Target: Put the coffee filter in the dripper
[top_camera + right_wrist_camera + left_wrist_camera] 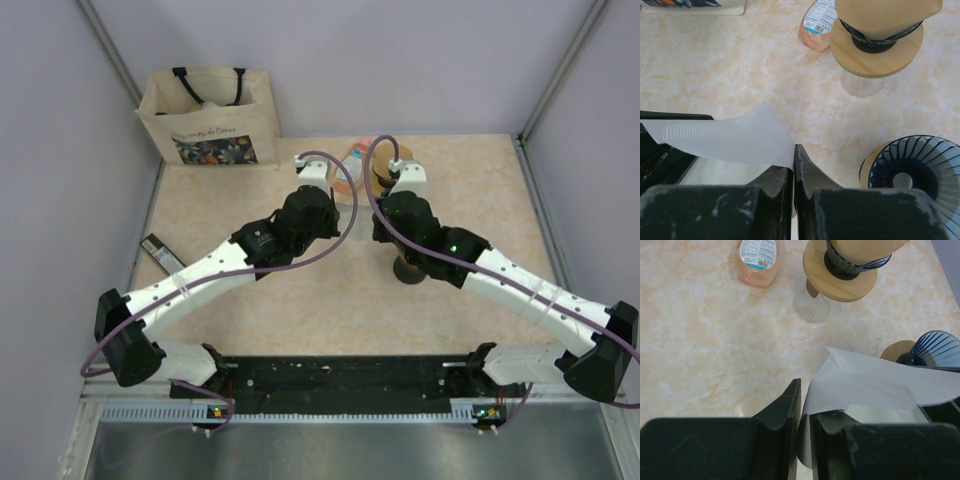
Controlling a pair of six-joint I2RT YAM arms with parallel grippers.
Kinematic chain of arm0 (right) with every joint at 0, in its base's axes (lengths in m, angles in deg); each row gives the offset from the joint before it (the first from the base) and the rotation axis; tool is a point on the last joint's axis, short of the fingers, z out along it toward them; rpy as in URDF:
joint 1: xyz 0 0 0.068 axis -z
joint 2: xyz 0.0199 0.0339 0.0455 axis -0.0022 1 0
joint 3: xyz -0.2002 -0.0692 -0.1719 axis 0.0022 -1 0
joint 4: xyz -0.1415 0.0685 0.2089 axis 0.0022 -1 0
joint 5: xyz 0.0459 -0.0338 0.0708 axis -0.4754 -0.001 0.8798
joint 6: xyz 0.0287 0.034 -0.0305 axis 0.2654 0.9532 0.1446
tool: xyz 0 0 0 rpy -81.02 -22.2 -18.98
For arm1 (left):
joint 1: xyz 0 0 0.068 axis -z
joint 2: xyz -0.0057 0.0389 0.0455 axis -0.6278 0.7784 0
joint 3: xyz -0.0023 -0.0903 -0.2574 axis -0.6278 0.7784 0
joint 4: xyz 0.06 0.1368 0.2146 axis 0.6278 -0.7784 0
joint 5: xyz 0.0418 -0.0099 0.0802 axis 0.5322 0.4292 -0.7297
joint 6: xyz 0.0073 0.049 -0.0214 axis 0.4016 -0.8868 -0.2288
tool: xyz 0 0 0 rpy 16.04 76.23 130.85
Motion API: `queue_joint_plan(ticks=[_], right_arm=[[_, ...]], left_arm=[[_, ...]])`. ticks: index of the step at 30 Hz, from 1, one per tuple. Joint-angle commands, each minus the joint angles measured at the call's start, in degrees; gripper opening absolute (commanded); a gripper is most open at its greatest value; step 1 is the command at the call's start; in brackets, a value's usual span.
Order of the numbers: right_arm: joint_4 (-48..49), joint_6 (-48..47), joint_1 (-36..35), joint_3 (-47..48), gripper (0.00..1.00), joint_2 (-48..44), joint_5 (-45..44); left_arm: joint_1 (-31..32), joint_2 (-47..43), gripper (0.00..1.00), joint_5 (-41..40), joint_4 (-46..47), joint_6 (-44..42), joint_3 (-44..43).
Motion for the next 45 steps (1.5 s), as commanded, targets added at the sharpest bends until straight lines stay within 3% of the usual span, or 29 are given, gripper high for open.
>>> queue_joint_plan(ticks=[1, 5, 9, 10, 12, 19, 23, 31, 40, 42, 45], right_arm=[[-1.79, -0.91, -0.48, 3.63, 0.00, 0.59, -3.17], [-1.96, -1.87, -0.48, 4.42, 0.00, 1.30, -0.98], [-3.71, -2.67, -0.48, 6.26, 0.00, 1.39, 1.40], [-4.51, -2.76, -0.39, 7.31, 0.00, 1.47, 1.75], [-7.40, -2.76, -0.39, 8.98, 0.00, 1.21, 2.37], [-20.58, -1.88, 5.92, 13.74, 0.00, -0.98, 10.27], [-28.40, -1.35, 9.36, 14.44, 0.00, -3.35, 9.41], [-37.82, -0.12, 14.63, 14.88, 0.00, -6.61, 10.81], [-37.74, -2.14, 22.54, 12.77, 0.00, -3.28, 17.13], [-37.47, -2.40, 23.16, 12.77, 0.07, -2.66, 17.75], [-37.56, -2.84, 23.87, 13.21, 0.34, -2.13, 17.75]], left_arm=[[-0.32, -1.75, 0.18, -2.14, -8.34, -3.74, -3.39], [-0.32, -1.84, 0.26, 0.05, -9.05, -4.53, -4.10], [-0.32, -3.33, 0.46, 8.48, -5.54, -5.85, -3.92], [-0.32, -4.03, 0.54, 10.41, -4.58, -6.29, -3.66], [-0.32, -5.96, 0.99, 13.93, -1.42, -6.82, -2.52], [-0.32, -17.29, 0.99, 25.96, 10.27, -8.40, 6.34], [-0.40, -21.17, 0.99, 25.91, 12.66, -8.31, 9.26], [-0.40, -18.72, 0.99, 24.58, 12.84, -9.19, 8.83], [-0.84, -17.31, 0.99, 24.23, 11.87, -9.46, 8.56], [-1.02, -17.31, 0.99, 22.23, 11.78, -9.46, 8.65], [-1.11, -17.22, 0.99, 21.77, 11.52, -9.54, 8.74]])
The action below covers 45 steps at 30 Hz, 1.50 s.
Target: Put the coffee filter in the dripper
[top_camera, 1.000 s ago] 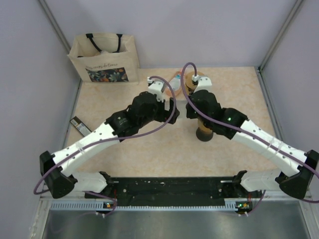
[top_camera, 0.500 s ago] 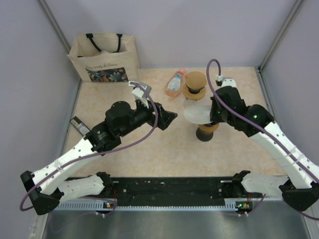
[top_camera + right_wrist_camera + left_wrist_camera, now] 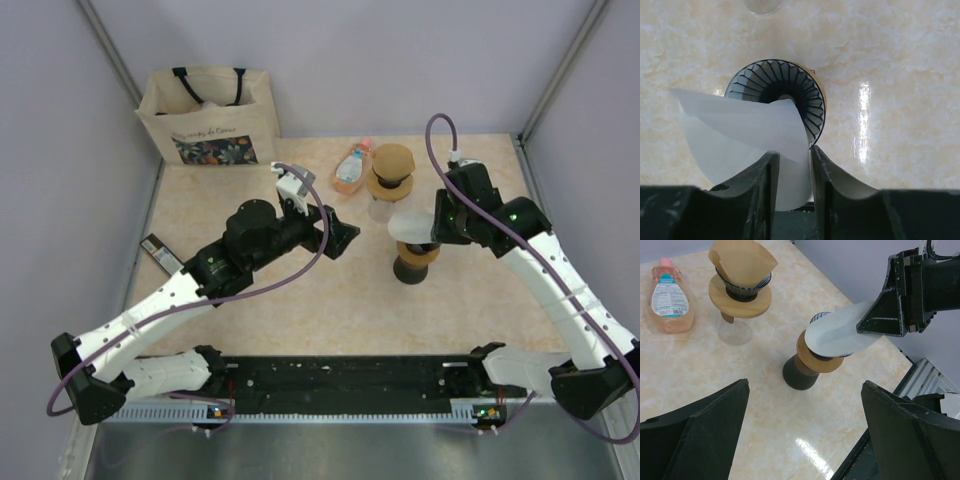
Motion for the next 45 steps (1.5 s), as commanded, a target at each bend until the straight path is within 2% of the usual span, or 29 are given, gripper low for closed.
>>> queue_joint_plan(ticks=[1, 3, 7, 16, 23, 27, 31, 39, 45], right_arm=[[0.01, -1.14, 1.20, 0.97, 0.39, 0.39, 1.38], [-0.08, -1.14, 1.38, 1.76, 0.47, 0.39, 1.03], [-0.08, -1.84, 1.38, 3.26, 0.55, 0.21, -0.72], [0.54, -4.74, 1.38, 8.53, 0.55, -1.28, -2.49], [3.00, -6.77, 1.46, 8.53, 0.36, 2.57, 6.74], [3.44, -7.03, 1.38, 9.76, 0.32, 5.65, 1.49], [3.44, -8.08, 1.55, 11.52, 0.31, 8.64, 0.59], [1.69, -7.65, 2.26, 7.22, 0.22, 9.62, 3.05], [1.68, -7.73, 2.17, 2.47, 0.21, 7.51, 7.18]], left_arm=[[-0.41, -0.41, 0.99, -1.73, 1.62, -0.73, -0.01], [-0.49, -0.41, 0.99, -1.90, 1.53, -0.91, 0.08], [-0.58, -0.67, 0.99, -2.25, 1.44, -1.09, 0.17], [-0.67, 0.29, 0.99, -2.69, 1.44, -1.09, -0.01], [-0.85, 0.29, 0.99, -3.74, 1.26, -1.09, 0.43], [-0.93, 0.38, 0.99, -3.66, 1.26, -0.82, 0.78], [-1.02, 0.38, 0.99, -3.40, 1.18, -0.65, 1.05], [-1.02, 0.20, 0.99, -3.13, 1.09, -0.56, 1.49], [-1.11, 0.38, 0.99, -3.48, 0.82, -0.65, 1.49]])
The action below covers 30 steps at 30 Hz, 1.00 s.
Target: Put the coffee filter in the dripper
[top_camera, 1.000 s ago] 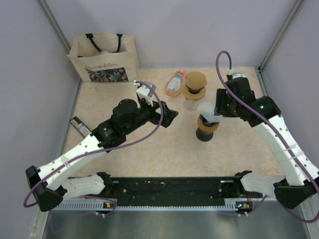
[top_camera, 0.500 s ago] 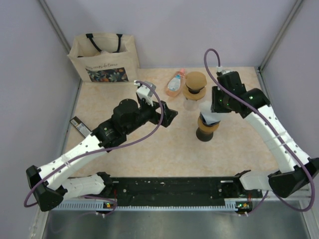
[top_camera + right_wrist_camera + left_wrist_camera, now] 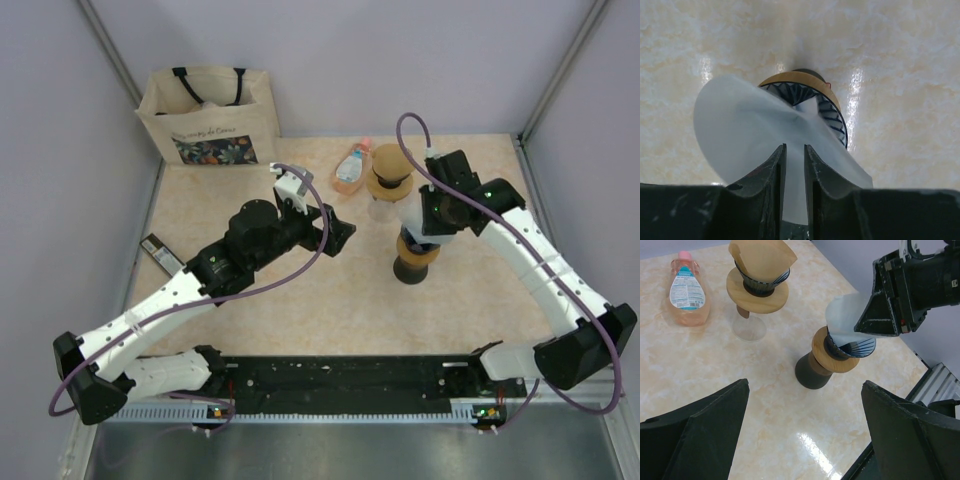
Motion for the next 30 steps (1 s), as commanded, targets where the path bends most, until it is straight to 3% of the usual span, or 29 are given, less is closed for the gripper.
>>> queue_joint_plan(ticks=[1, 12, 30], right_arm=[[0.68, -0.50, 0.70, -1.99, 0.21, -2.22, 3.46], [2.96, -0.59, 0.70, -1.73, 0.20, 1.73, 2.76], [9.02, -1.64, 0.70, -11.04, 0.20, 5.86, 4.35]], left_arm=[[-0.13, 0.03, 0.99, -0.53, 0.82, -0.43, 0.37], [-0.30, -0.59, 0.99, -1.41, 0.21, -0.34, 0.64], [-0.57, -0.76, 0.99, -2.90, -1.11, -0.16, 0.90]])
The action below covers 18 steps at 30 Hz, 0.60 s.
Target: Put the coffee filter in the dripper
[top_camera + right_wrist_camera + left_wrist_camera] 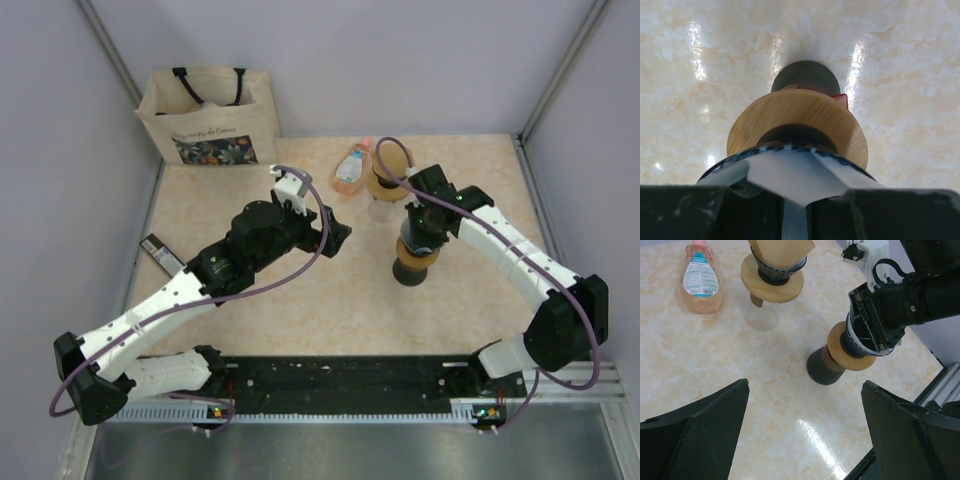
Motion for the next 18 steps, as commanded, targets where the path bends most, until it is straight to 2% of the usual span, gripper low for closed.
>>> queue_joint_plan(ticks=[1, 18], right_arm=[[3.23, -0.66, 0.68, -2.04, 0.20, 0.47, 0.96], [6.31, -0.48, 0.68, -4.68, 0.19, 1.70, 1.84]], left_arm=[[-0.22, -0.67, 0.99, -0.94, 1.34, -0.19, 0.35], [-0.48, -0.94, 0.99, -2.08, 0.11, 0.25, 0.09]])
